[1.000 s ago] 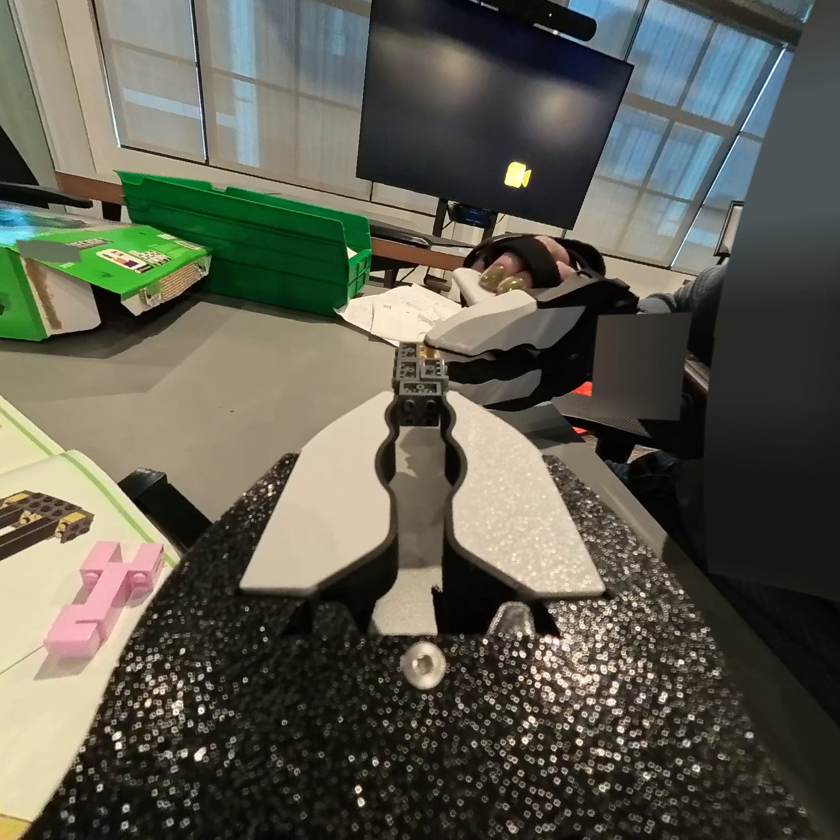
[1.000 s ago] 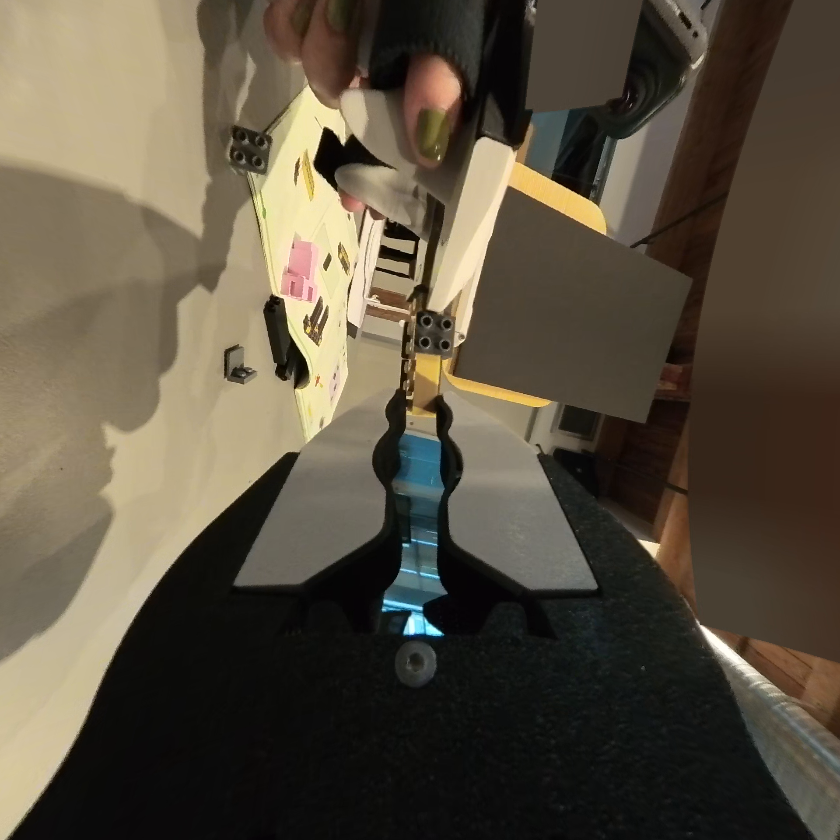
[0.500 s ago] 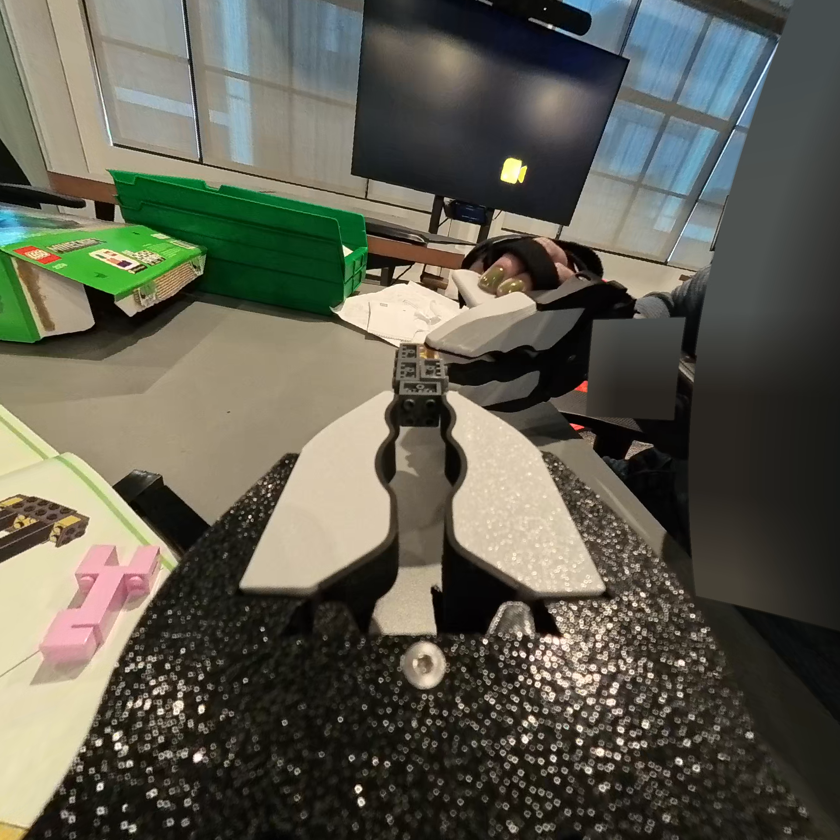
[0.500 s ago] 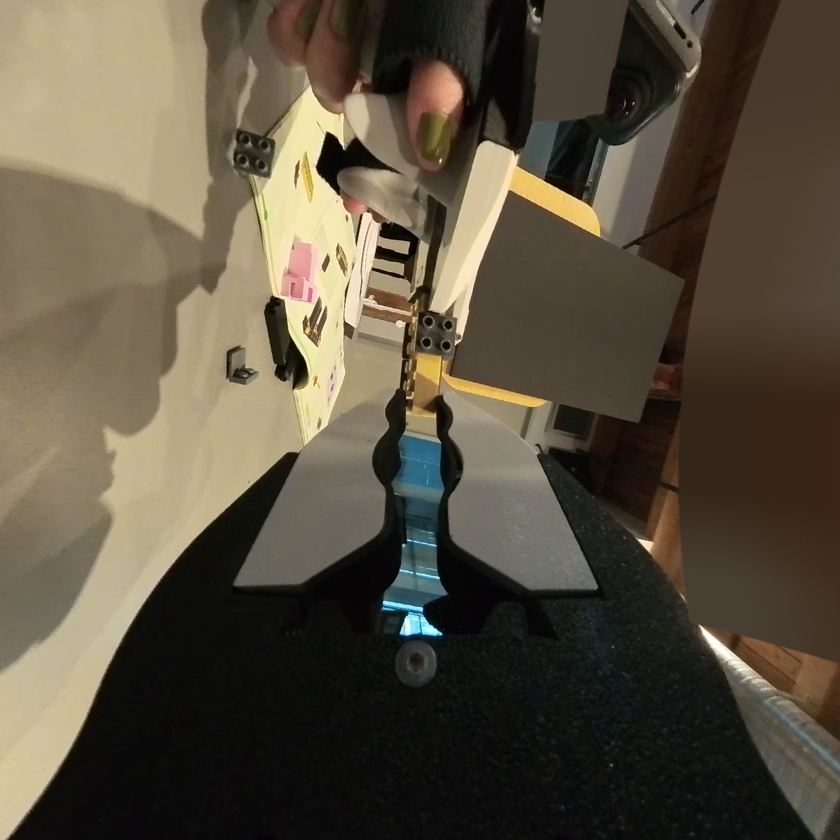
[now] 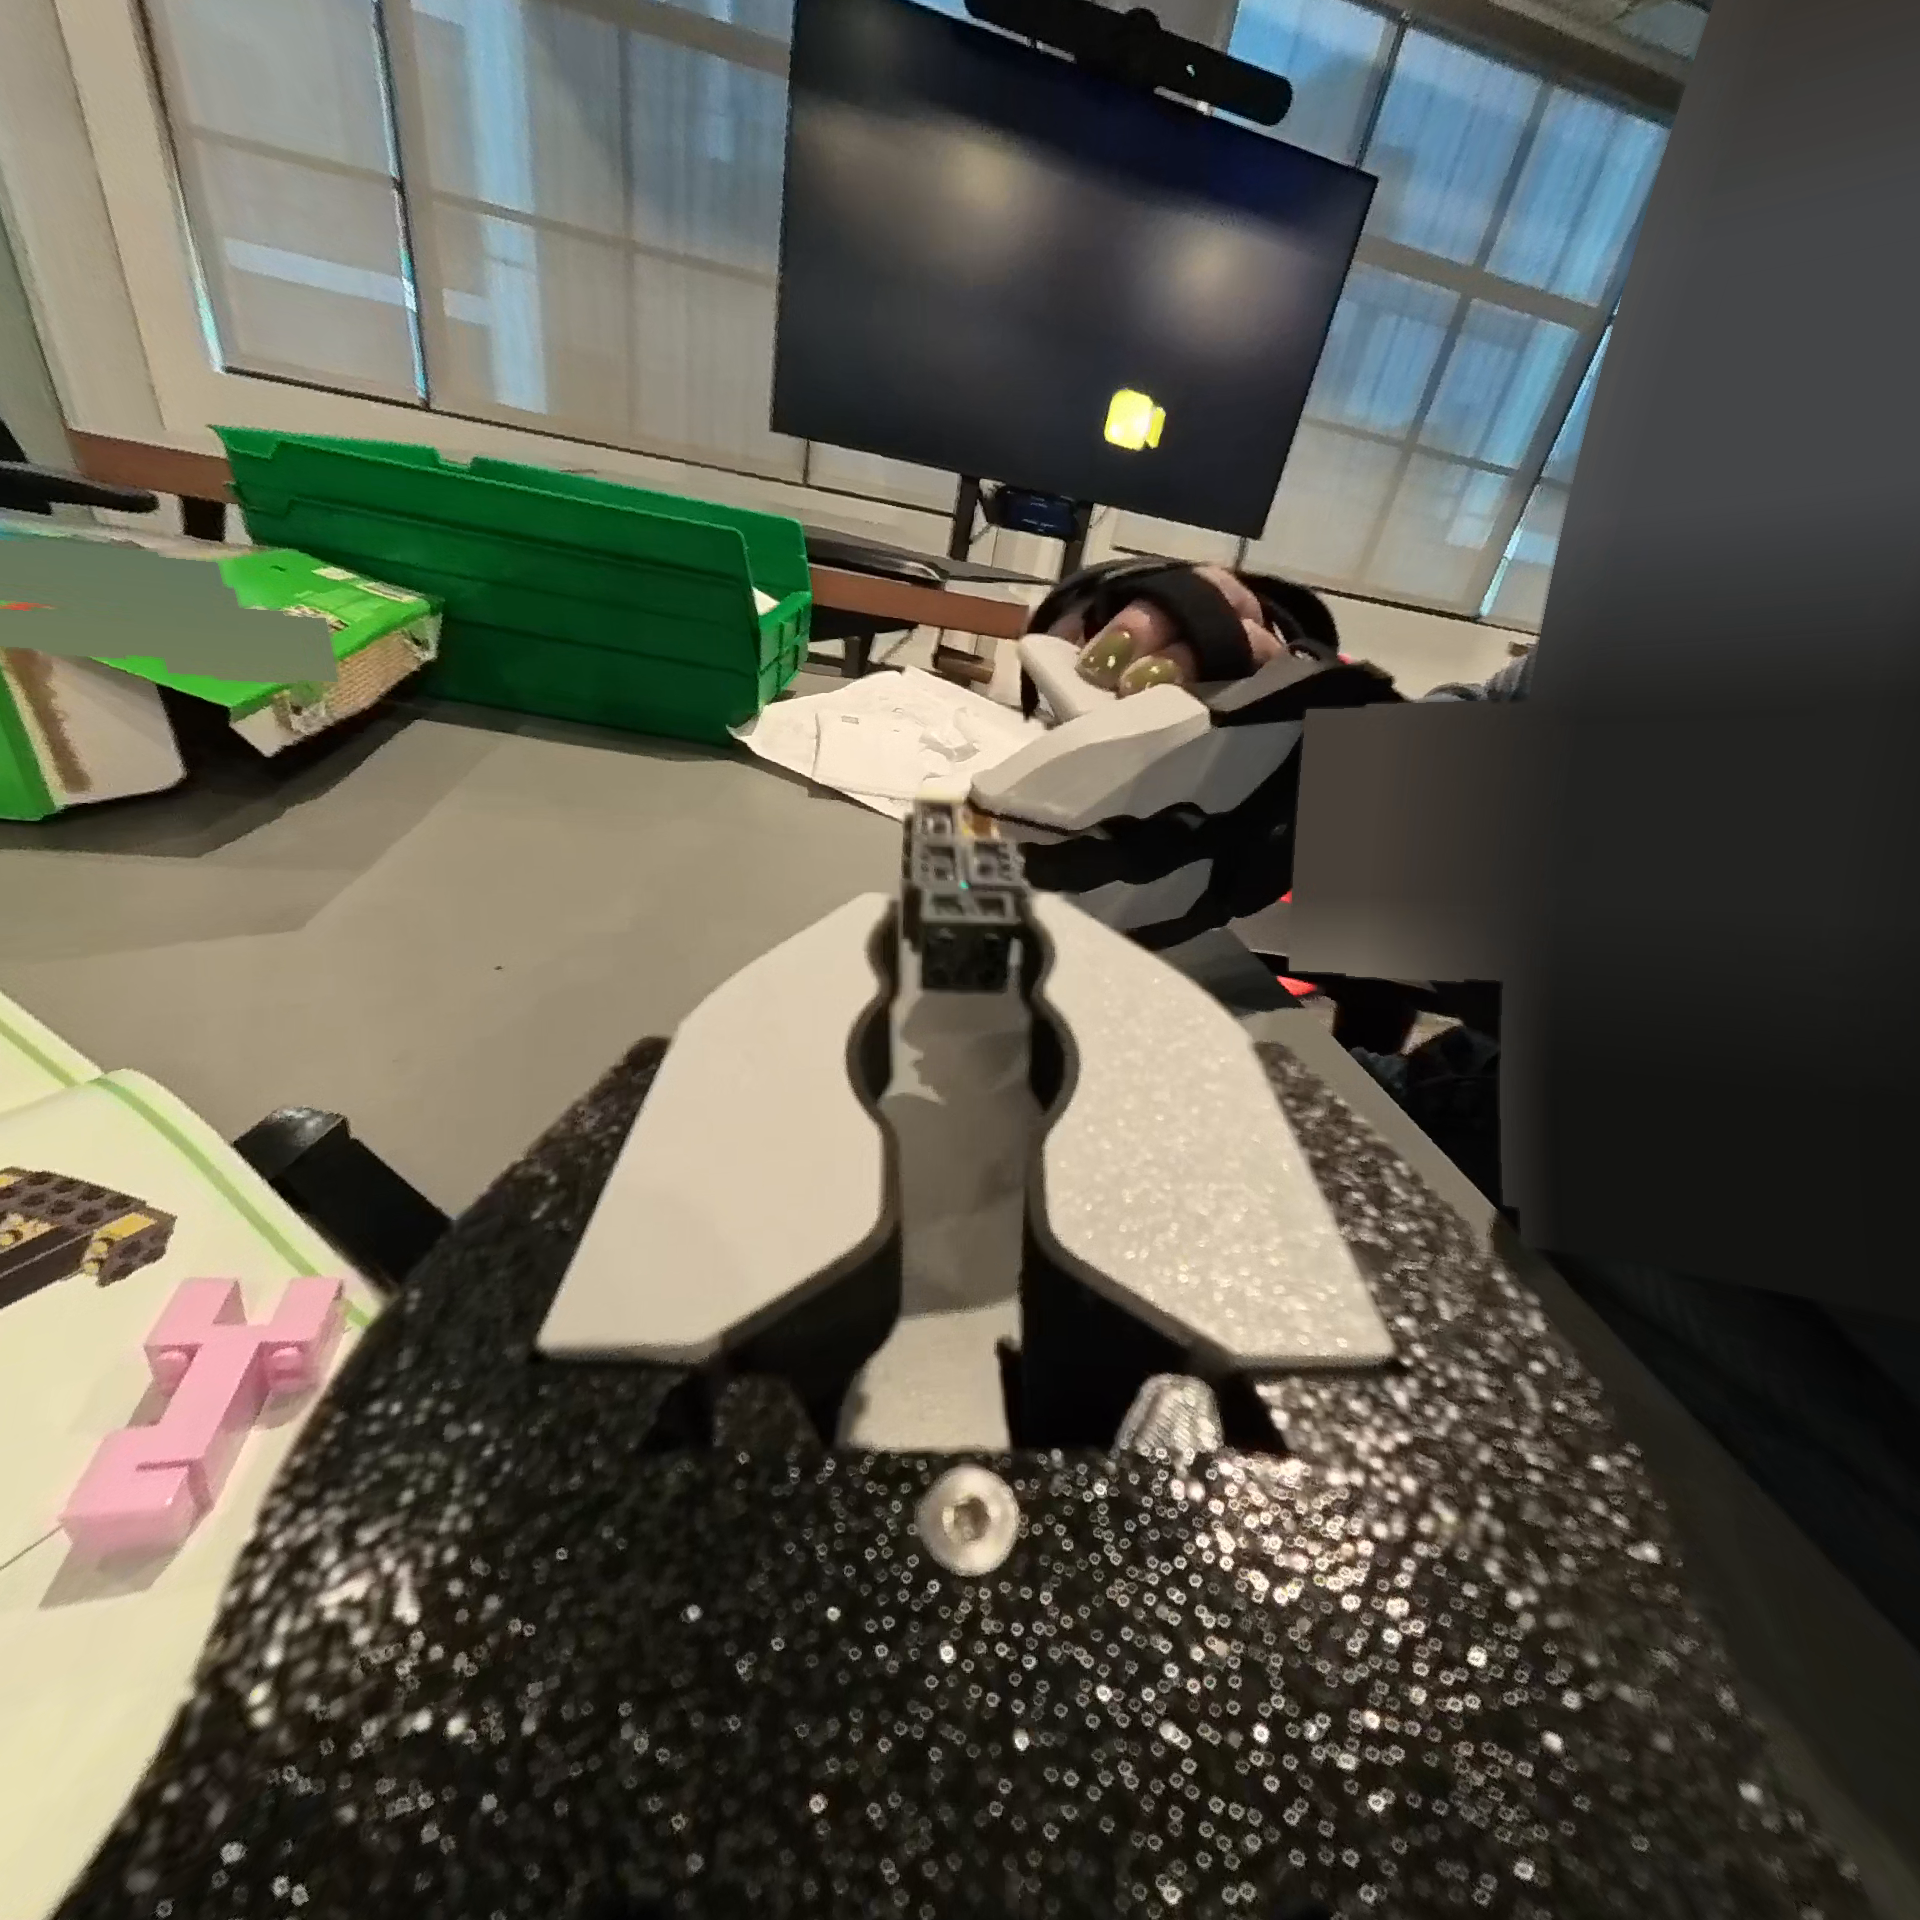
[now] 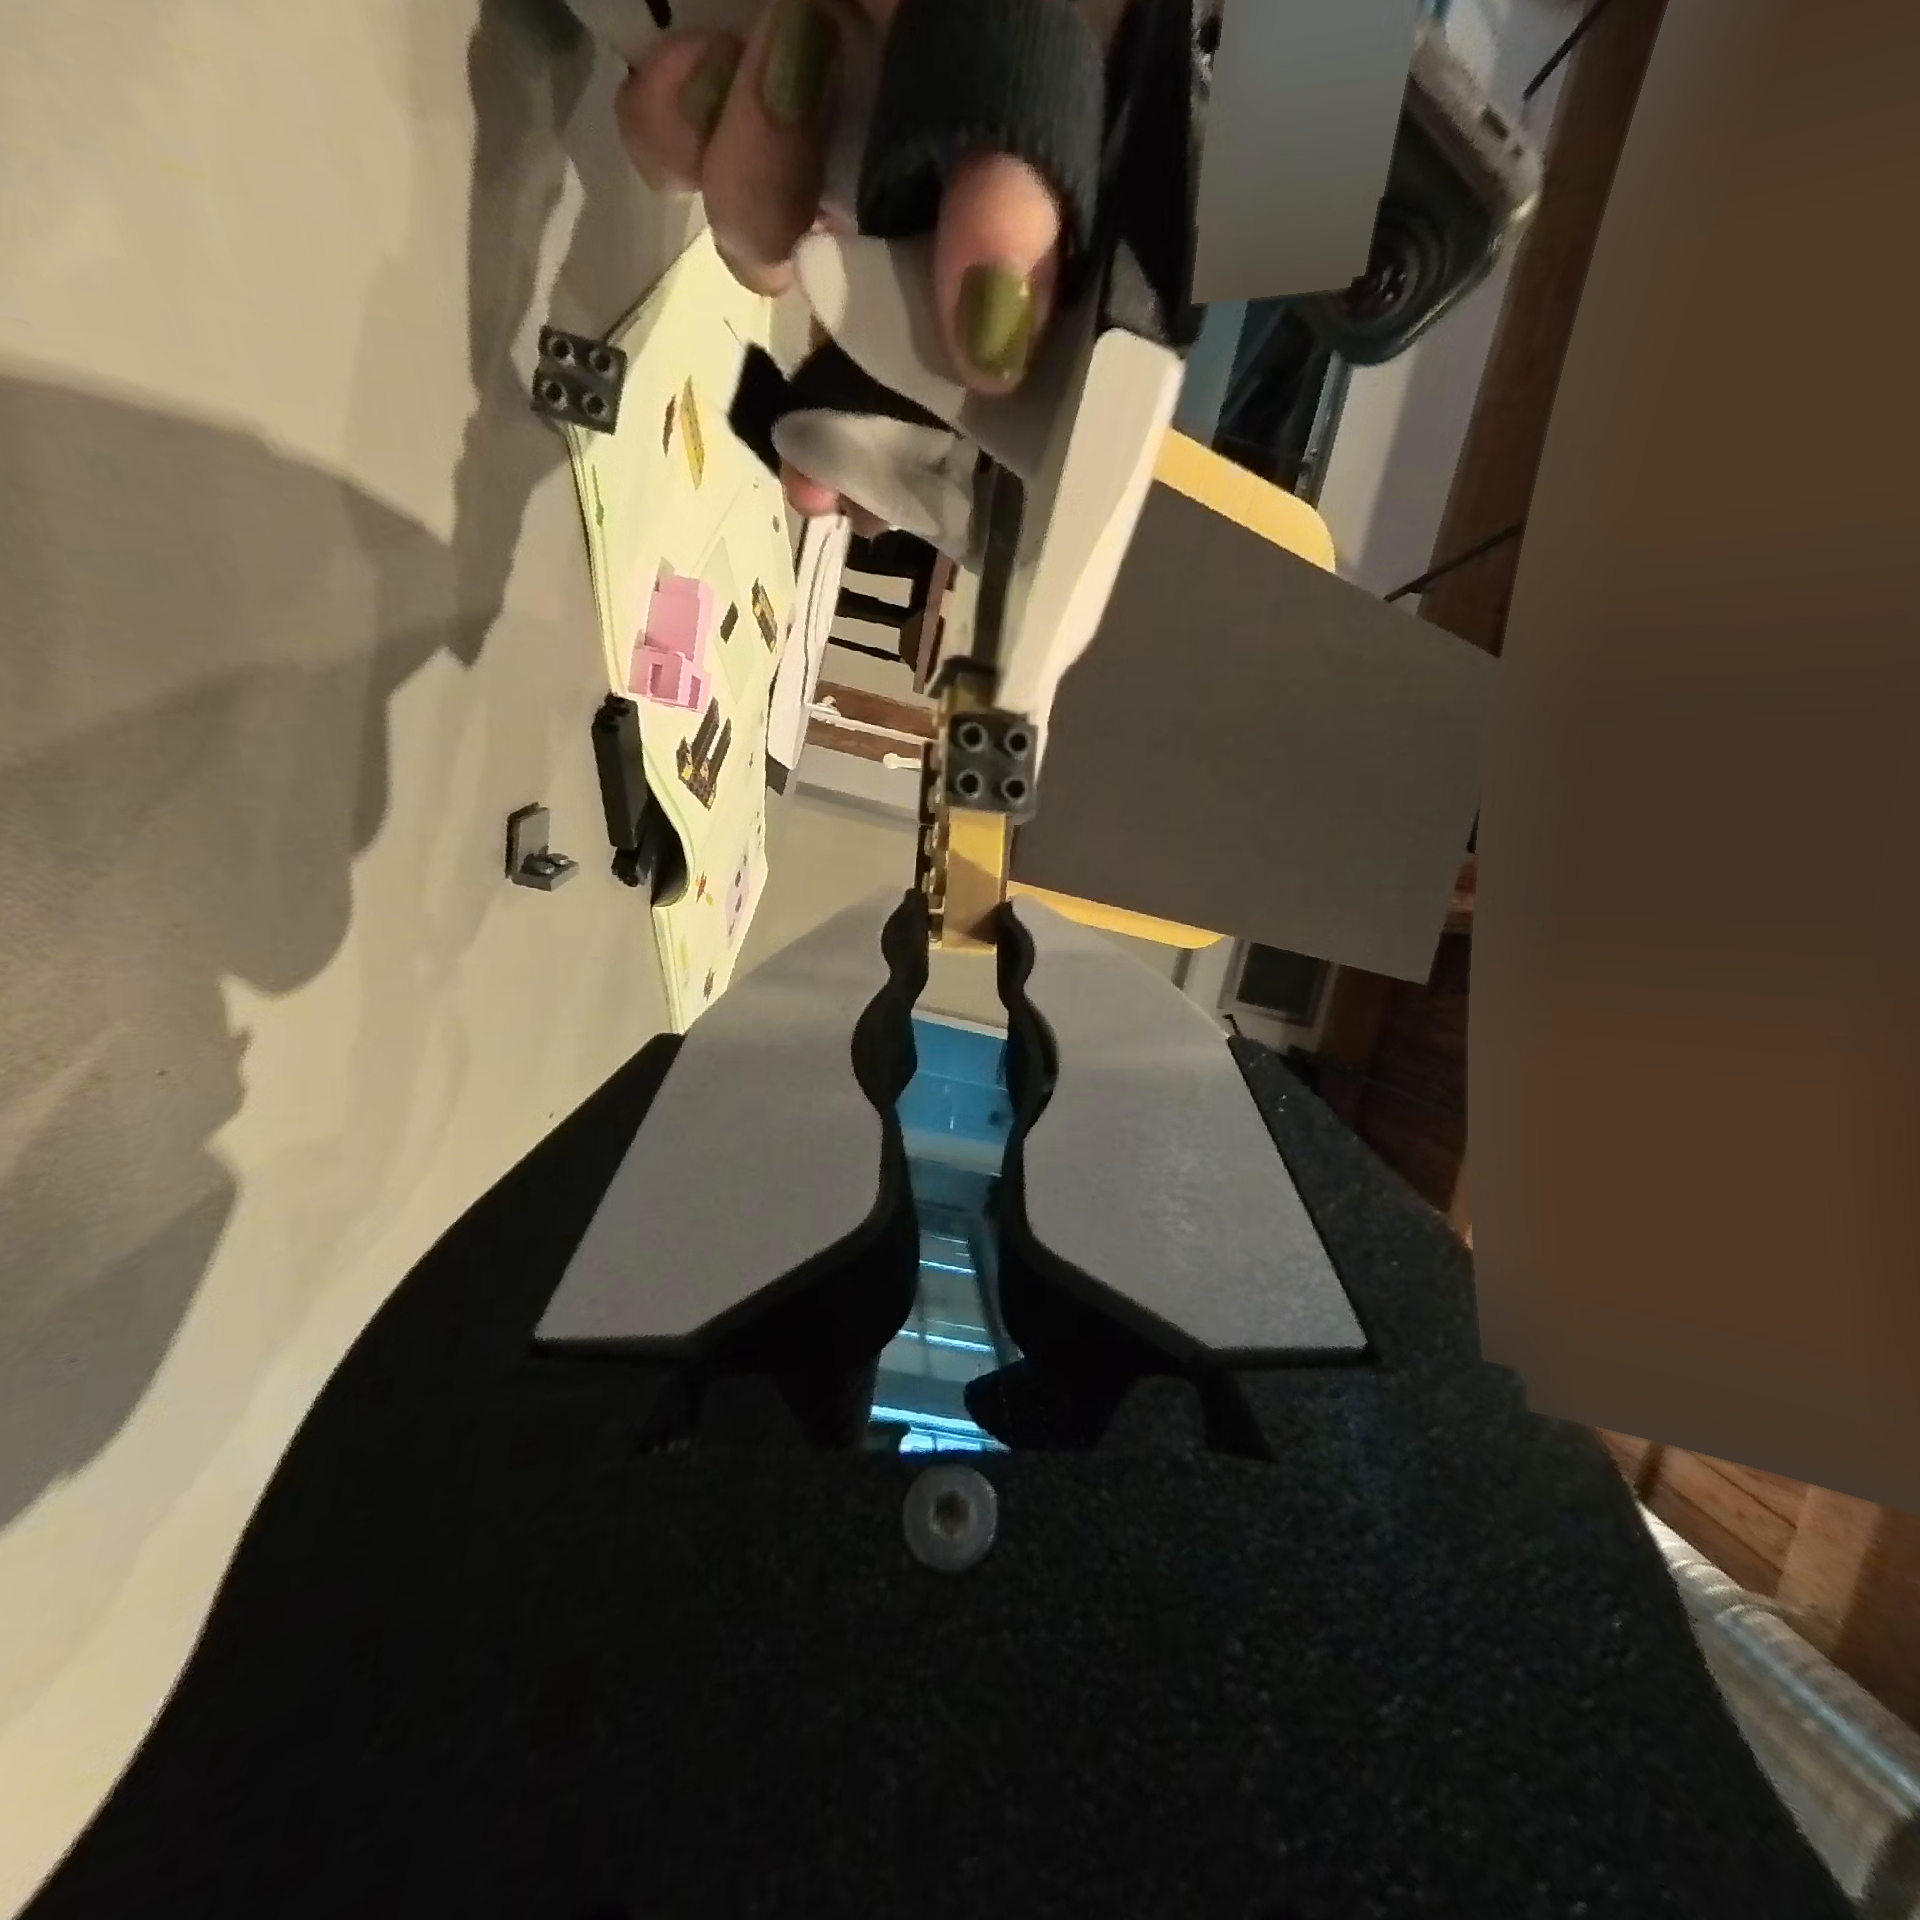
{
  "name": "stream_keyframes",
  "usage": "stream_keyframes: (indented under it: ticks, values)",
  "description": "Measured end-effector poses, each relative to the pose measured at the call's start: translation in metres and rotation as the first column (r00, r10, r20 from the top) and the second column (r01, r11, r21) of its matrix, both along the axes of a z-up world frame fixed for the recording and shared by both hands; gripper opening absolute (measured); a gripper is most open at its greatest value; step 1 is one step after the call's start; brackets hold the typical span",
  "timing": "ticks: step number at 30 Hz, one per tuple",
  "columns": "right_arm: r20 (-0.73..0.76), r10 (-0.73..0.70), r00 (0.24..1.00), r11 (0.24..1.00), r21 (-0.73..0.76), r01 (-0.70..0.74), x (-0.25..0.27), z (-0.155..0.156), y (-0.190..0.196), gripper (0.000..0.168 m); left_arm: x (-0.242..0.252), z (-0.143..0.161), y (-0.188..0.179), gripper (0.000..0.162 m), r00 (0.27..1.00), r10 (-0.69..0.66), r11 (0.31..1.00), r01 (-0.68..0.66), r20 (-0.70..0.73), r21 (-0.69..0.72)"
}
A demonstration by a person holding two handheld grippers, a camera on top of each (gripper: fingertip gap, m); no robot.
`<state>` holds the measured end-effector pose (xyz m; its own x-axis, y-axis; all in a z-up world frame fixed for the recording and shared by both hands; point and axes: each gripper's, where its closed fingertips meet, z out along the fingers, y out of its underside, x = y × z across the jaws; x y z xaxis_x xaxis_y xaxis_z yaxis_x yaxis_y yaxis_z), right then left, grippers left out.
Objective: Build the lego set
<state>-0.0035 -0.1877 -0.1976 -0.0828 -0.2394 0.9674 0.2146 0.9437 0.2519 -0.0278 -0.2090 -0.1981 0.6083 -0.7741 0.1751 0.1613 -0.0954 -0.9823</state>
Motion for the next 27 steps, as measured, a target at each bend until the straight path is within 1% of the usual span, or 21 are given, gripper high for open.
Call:
stream_keyframes:
  ticks: [4, 7, 9, 13, 27]
  values:
    - [0.002, 0.009, 1.0, 1.0, 0.004, -0.009, 0.0, -0.002, -0.002, 0.012, -0.001, 0.002, 0.0, 0.042, 1.0, 0.006, 1.0, -0.006, 0.017, 0.004]
    - [0.011, 0.016, 1.0, 1.0, 0.005, -0.016, 0.0, -0.003, -0.004, 0.012, 0.005, 0.002, -0.005, 0.05, 0.999, -0.043, 0.999, 0.043, 0.009, 0.011]
    - [0.026, 0.024, 0.999, 1.0, 0.008, -0.024, 0.0, -0.006, -0.005, 0.012, 0.011, 0.001, -0.007, 0.051, 0.998, -0.068, 0.997, 0.068, -0.011, 0.018]
    - [0.039, 0.036, 0.999, 0.999, 0.013, -0.036, 0.0, -0.008, -0.007, 0.012, 0.016, -0.003, -0.008, 0.053, 0.996, -0.077, 0.997, 0.077, -0.053, 0.015]
    - [0.053, 0.037, 0.998, 0.999, 0.007, -0.037, -0.001, -0.011, -0.009, 0.012, 0.018, -0.004, -0.009, 0.049, 0.994, -0.104, 0.995, 0.104, -0.037, -0.013]
